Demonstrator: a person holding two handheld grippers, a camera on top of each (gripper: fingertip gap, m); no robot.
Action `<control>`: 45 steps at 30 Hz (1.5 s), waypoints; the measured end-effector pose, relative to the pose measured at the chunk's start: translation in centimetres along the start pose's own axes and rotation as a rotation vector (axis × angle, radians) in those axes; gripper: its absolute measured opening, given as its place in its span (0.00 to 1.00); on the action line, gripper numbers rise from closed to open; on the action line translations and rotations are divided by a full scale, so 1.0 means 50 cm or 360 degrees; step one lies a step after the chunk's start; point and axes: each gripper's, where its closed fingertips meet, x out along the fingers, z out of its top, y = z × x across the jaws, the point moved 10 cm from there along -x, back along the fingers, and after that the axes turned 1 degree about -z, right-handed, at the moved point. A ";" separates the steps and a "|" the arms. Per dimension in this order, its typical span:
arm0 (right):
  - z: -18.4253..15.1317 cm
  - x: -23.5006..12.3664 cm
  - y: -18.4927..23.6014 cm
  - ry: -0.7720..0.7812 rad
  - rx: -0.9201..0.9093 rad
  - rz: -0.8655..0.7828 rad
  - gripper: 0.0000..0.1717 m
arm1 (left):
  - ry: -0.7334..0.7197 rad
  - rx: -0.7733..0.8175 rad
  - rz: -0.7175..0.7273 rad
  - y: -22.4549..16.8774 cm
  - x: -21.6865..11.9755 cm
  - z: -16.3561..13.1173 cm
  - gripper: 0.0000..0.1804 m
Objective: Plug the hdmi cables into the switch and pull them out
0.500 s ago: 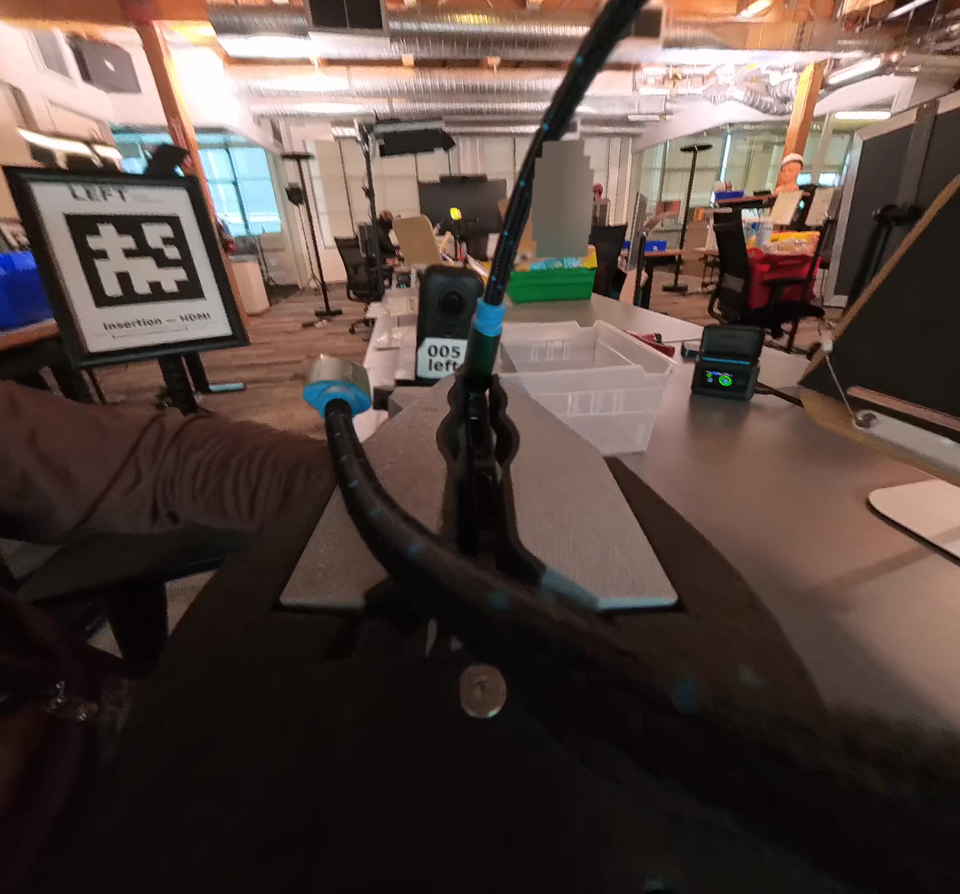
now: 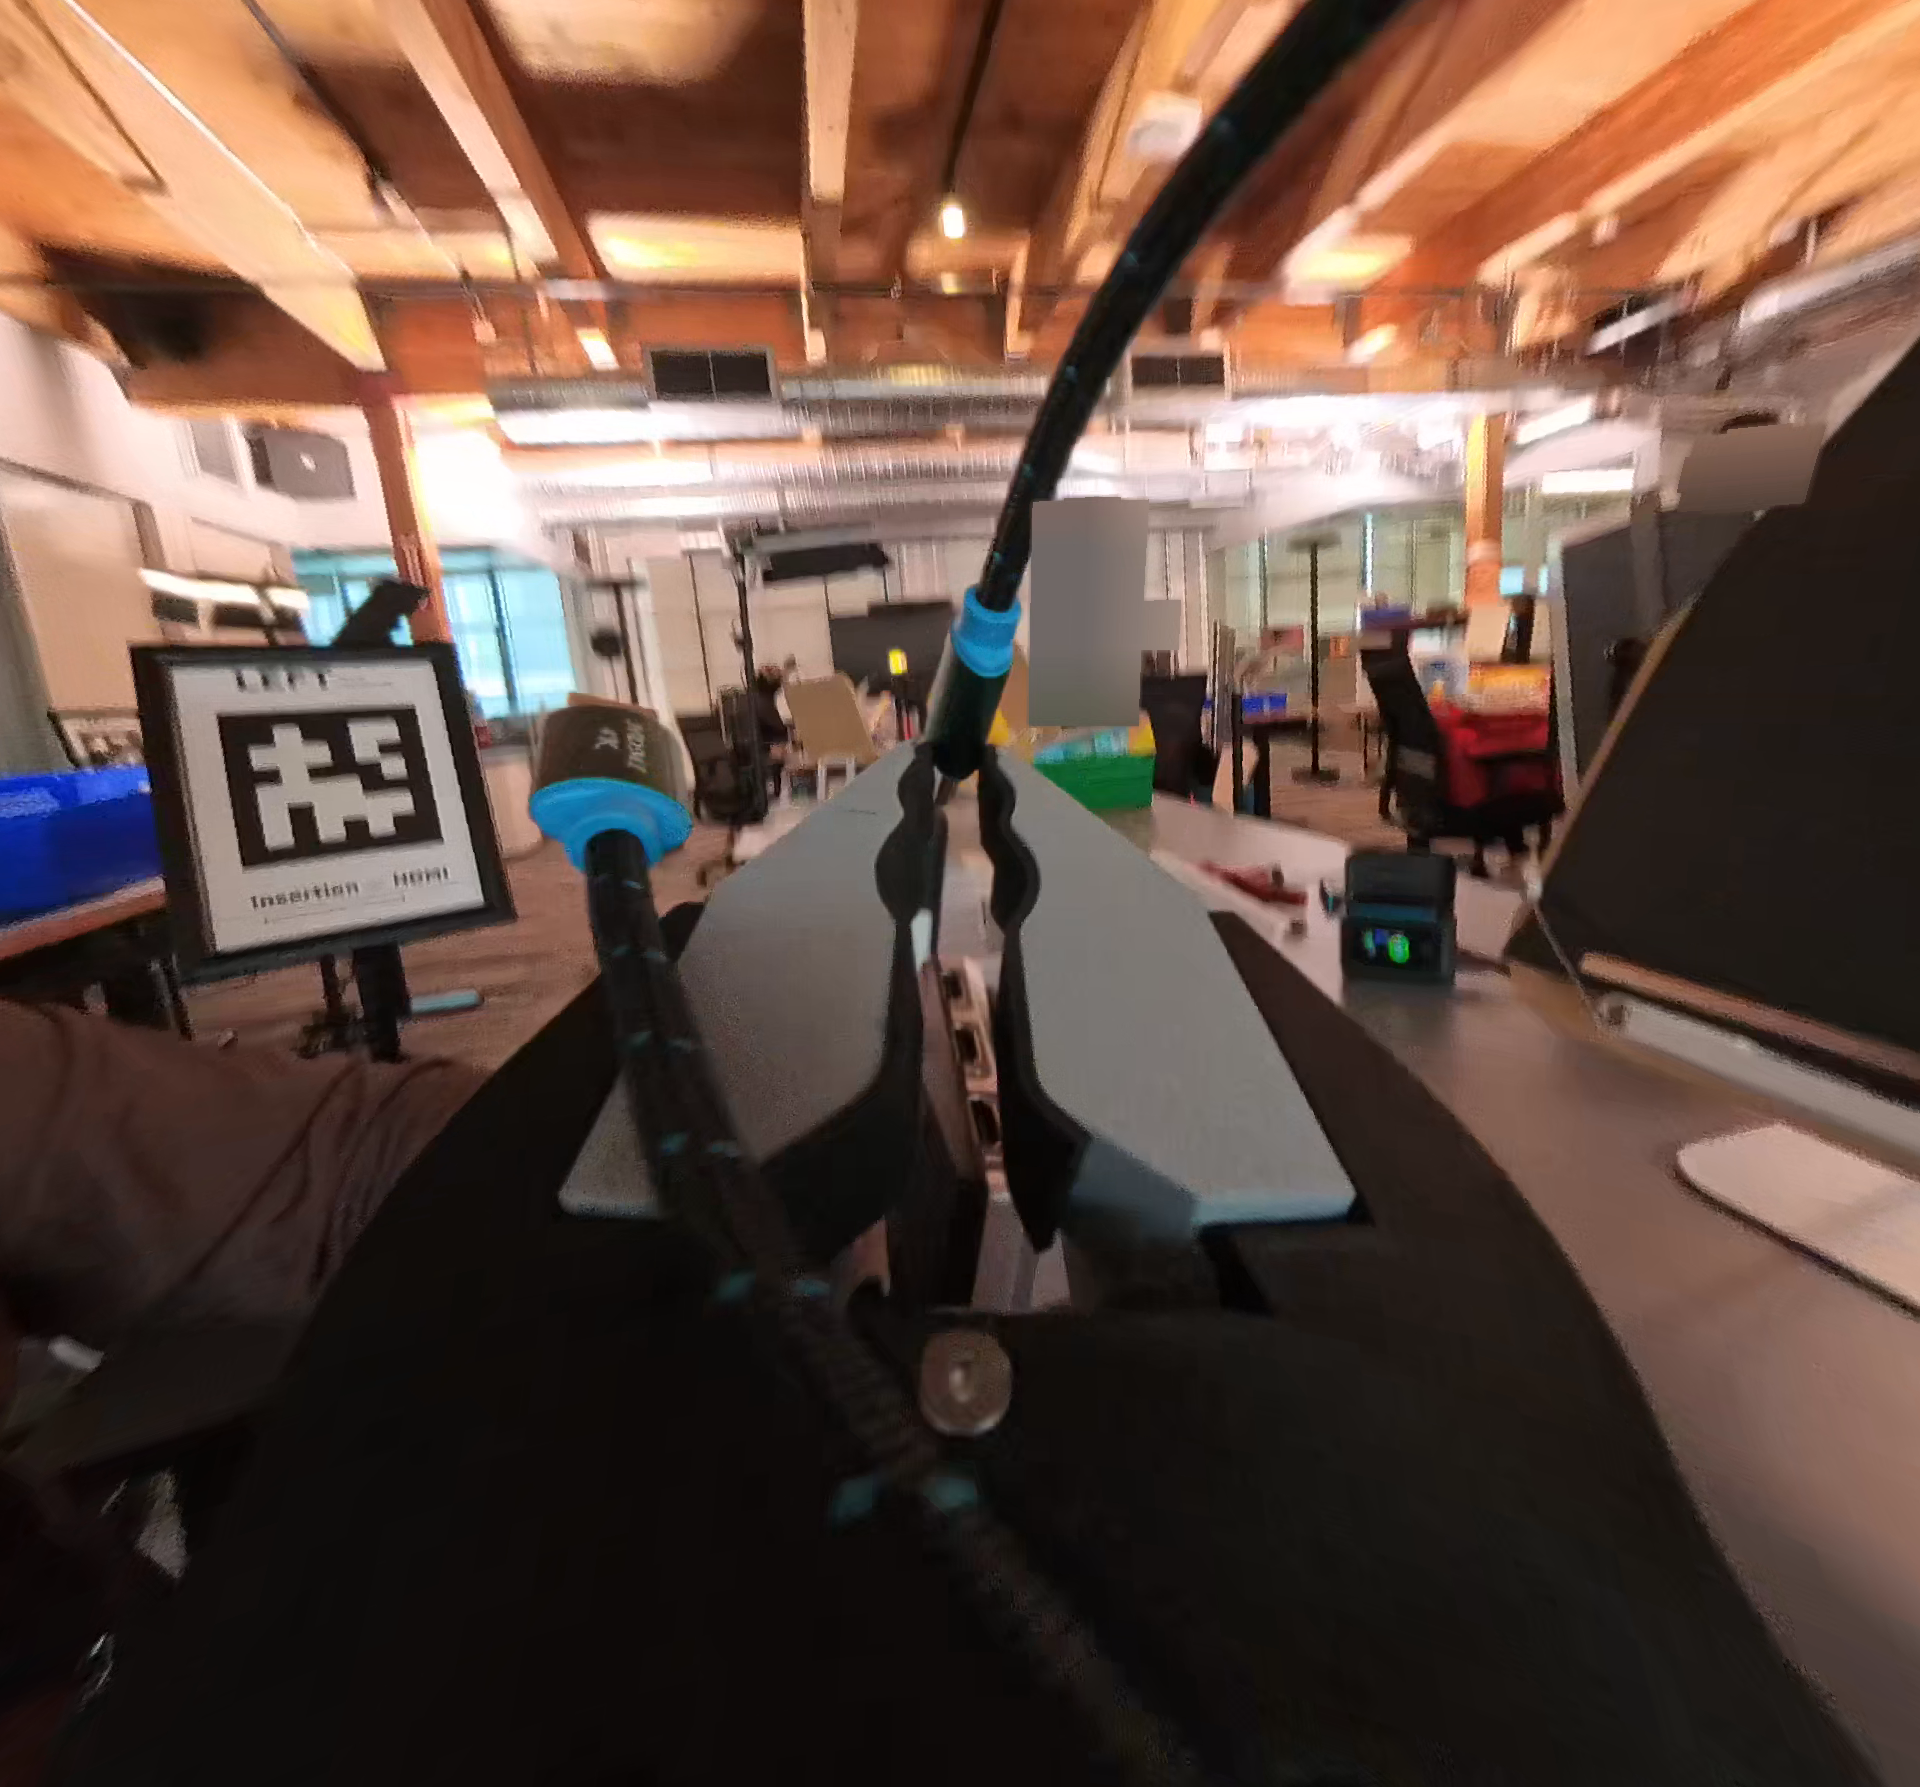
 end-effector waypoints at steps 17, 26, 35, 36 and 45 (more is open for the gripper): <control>0.155 -0.231 -0.060 0.1550 -0.0911 -0.1444 0.02 | 0.0072 0.0227 0.0153 -0.009 -0.005 0.004 0.11; 0.138 -0.423 -0.155 0.2141 -0.0664 -0.2022 0.03 | 0.0101 0.0221 0.0154 -0.006 0.001 -0.004 0.11; 0.123 -0.486 -0.179 0.2132 -0.0329 -0.2164 0.00 | 0.0139 0.0221 0.0118 -0.011 0.005 -0.008 0.10; 0.131 -0.490 -0.178 0.2089 -0.0330 -0.2199 0.00 | 0.0141 0.0220 0.0119 -0.011 0.006 -0.008 0.10; 0.149 -0.420 -0.147 0.1584 -0.0208 -0.1656 0.21 | 0.0164 0.0208 0.0094 -0.011 0.009 -0.013 0.10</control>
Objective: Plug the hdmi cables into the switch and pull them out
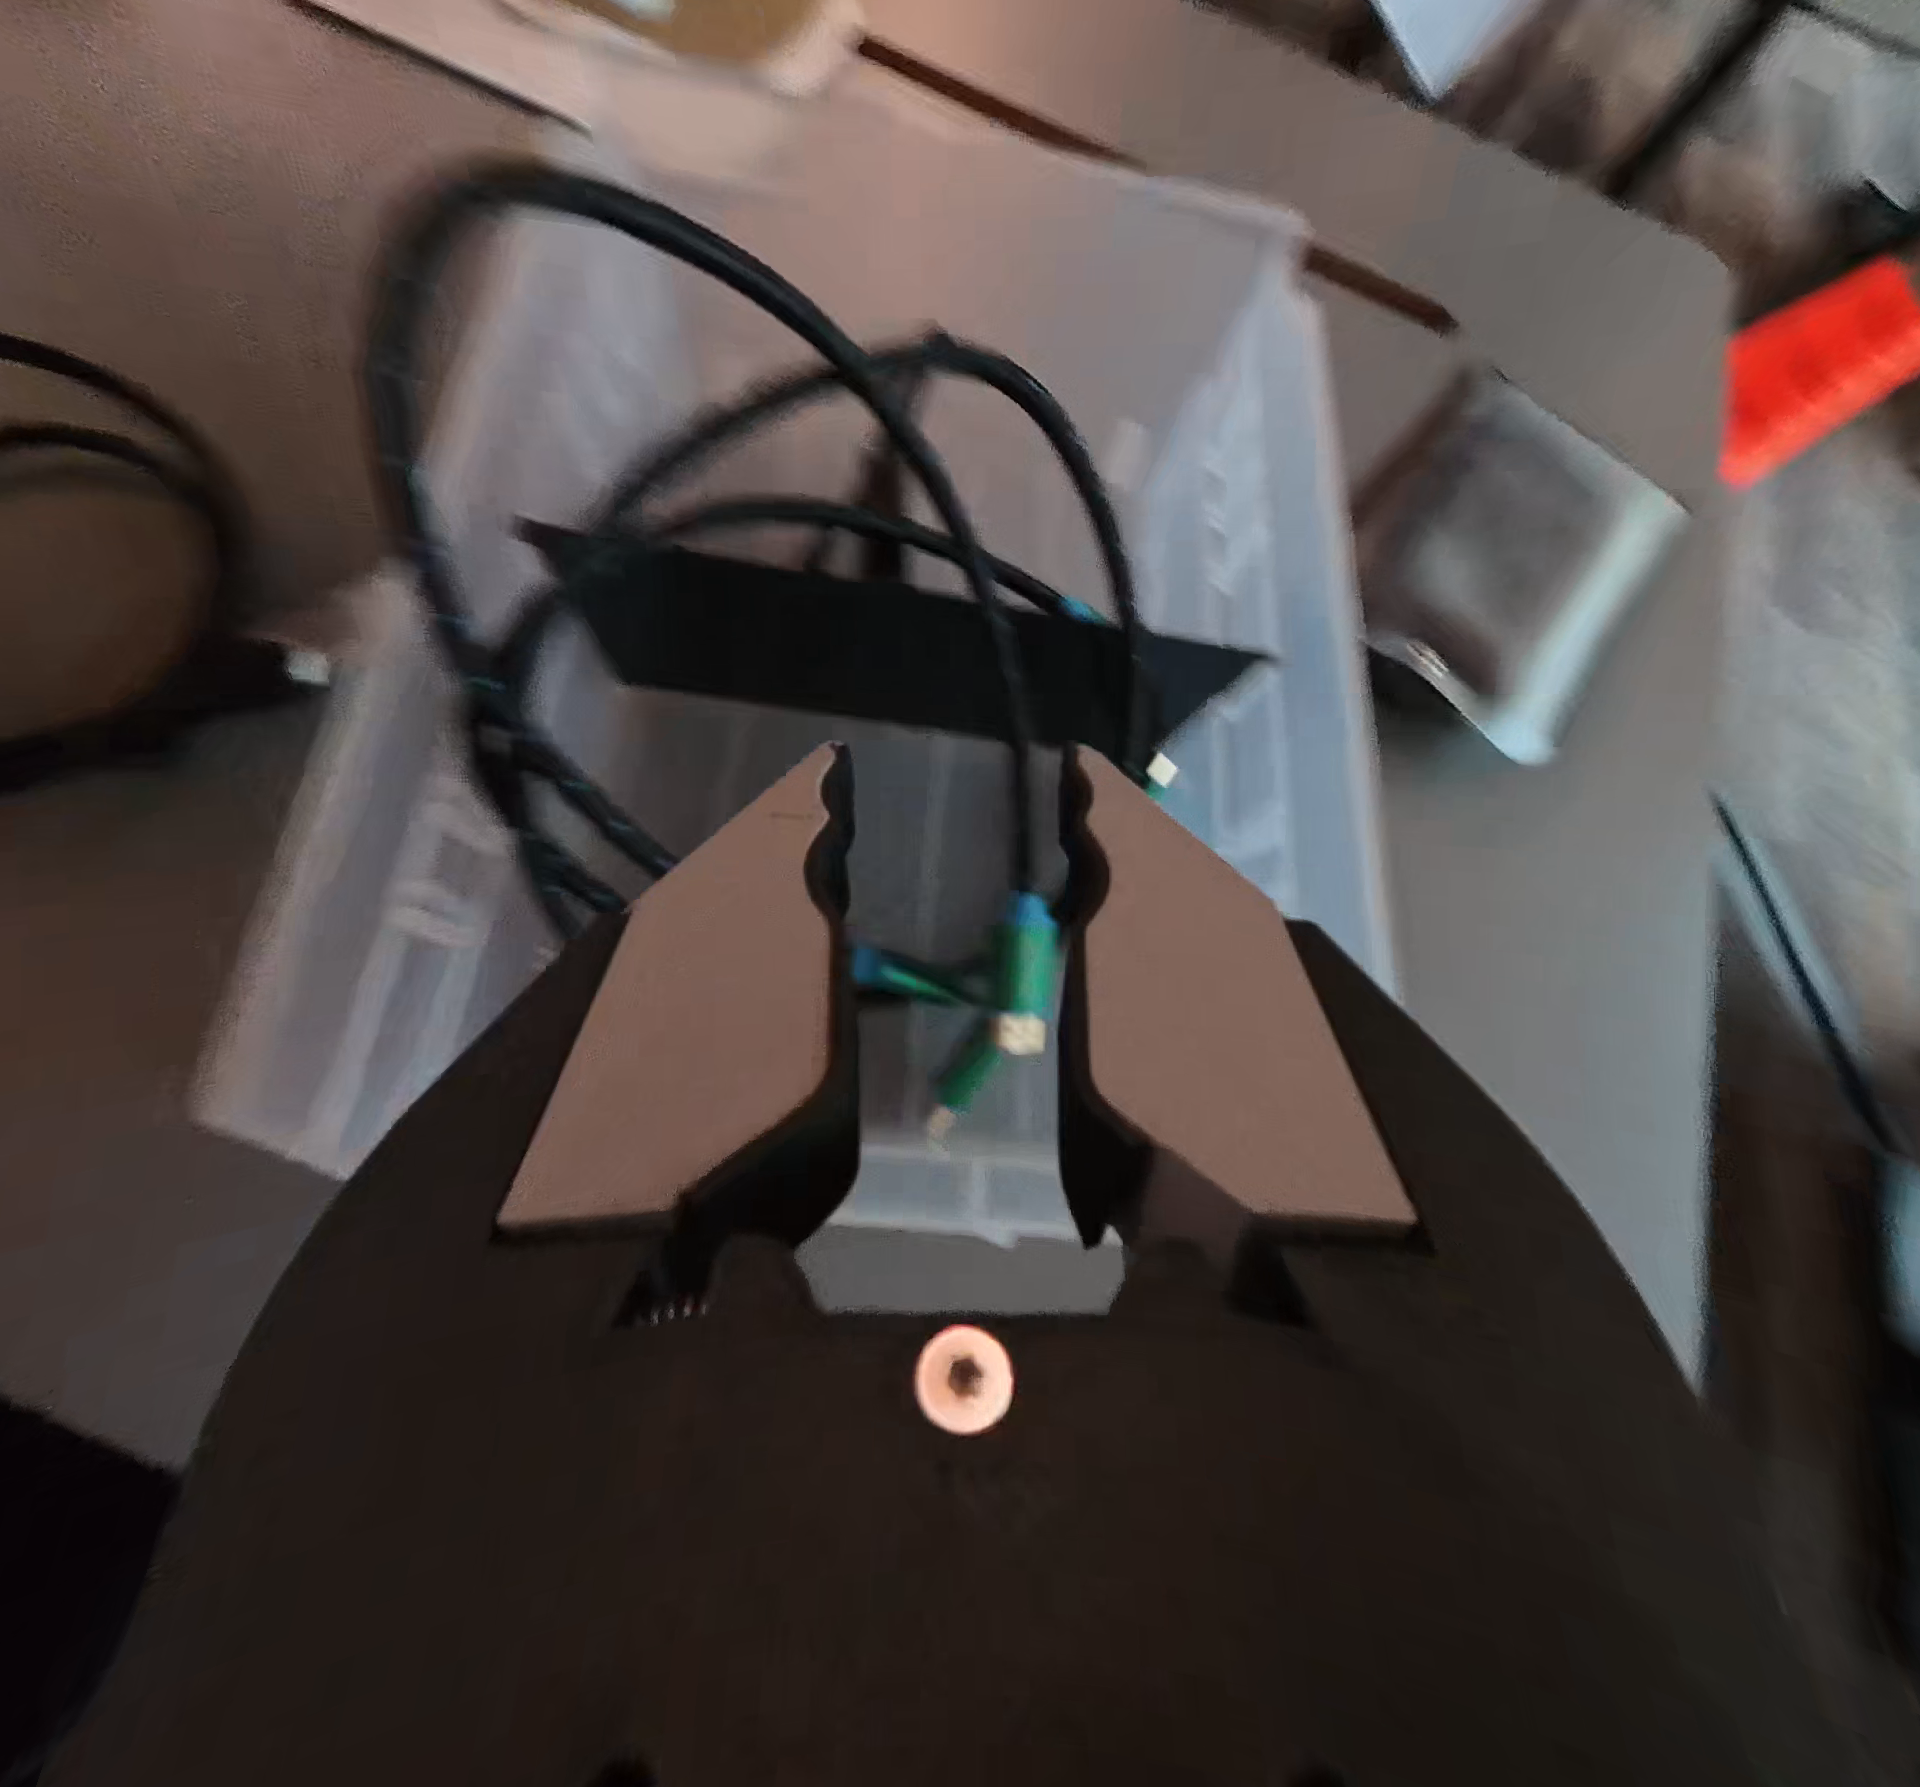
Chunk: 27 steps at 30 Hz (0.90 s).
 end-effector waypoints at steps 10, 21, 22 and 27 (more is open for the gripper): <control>0.072 0.031 0.103 -0.0264 -0.0207 0.0174 0.29 | 0.0043 0.0002 -0.0025 -0.004 0.005 -0.004 0.10; 0.036 0.074 0.135 0.0174 -0.0263 0.0400 0.09 | 0.0049 0.0001 -0.0043 -0.006 0.005 -0.004 0.10; 0.033 0.068 0.128 0.0207 -0.0263 0.0372 0.11 | 0.0050 -0.0002 -0.0046 -0.006 0.006 -0.004 0.10; 0.043 0.015 0.117 0.0117 -0.0264 0.0284 0.15 | 0.0069 -0.0025 -0.0095 -0.009 0.010 -0.008 0.10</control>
